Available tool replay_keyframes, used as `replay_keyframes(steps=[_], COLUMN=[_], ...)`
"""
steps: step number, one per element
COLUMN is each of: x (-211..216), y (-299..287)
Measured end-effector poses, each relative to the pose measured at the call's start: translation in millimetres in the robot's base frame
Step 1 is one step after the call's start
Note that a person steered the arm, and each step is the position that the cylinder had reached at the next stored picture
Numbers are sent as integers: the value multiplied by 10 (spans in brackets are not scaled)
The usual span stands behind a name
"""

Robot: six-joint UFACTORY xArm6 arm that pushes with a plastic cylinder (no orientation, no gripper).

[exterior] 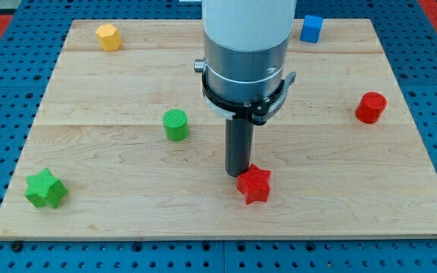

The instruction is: Touch the top right side of the red star

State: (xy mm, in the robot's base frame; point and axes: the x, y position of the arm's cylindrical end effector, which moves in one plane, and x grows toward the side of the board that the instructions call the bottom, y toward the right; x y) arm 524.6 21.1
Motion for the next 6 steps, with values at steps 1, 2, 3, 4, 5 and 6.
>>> replay_keyframes(steps=[1, 2, 3, 4, 5, 6], x=[-36, -51, -107, -119, -225, -222], y=[-37, -26, -26, -49, -18, 485])
